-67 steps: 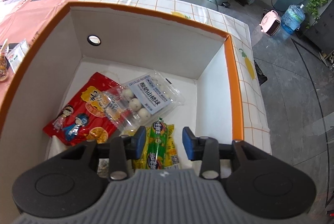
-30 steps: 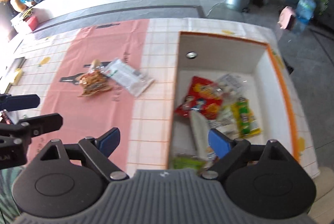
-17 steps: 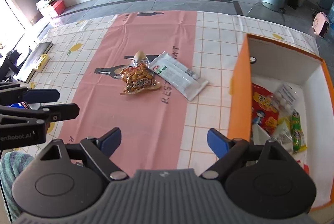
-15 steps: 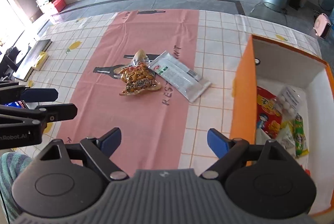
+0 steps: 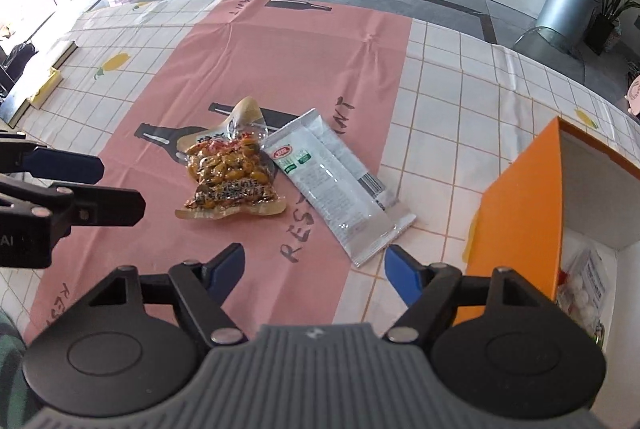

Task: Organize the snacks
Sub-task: 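Move both tools back toward the nut pack and white bar pack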

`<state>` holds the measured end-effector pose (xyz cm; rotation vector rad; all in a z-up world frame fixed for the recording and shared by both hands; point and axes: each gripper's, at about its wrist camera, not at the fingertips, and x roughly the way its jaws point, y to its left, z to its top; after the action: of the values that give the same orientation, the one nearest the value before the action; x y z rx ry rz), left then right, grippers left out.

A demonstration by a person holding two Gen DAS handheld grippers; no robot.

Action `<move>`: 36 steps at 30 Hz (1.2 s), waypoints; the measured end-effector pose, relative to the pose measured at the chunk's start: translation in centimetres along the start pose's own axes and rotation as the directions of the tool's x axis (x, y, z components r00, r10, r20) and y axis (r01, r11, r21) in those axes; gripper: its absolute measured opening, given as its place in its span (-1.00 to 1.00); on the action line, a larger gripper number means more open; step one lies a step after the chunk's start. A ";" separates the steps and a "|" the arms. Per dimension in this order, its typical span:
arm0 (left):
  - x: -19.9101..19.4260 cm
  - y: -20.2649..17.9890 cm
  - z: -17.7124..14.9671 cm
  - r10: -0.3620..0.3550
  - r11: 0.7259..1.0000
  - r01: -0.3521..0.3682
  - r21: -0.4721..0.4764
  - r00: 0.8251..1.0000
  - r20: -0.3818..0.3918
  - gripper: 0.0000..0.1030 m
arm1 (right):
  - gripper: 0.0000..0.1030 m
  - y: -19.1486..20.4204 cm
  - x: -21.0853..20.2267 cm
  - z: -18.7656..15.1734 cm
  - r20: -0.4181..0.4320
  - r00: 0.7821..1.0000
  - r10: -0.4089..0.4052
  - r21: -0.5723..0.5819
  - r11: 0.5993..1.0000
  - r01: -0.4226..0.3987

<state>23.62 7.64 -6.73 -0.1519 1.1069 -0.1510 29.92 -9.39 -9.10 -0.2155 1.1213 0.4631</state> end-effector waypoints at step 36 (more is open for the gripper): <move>7.0 0.3 1.3 0.098 0.994 -0.100 -0.046 0.995 -0.030 -0.13 | 0.48 -0.9 7.9 2.9 -0.099 0.995 -0.003 -0.080 0.997 -0.005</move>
<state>27.89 6.57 -12.35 -0.1377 1.1438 -0.0382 35.43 -7.07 -15.01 -0.3111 1.2009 0.5029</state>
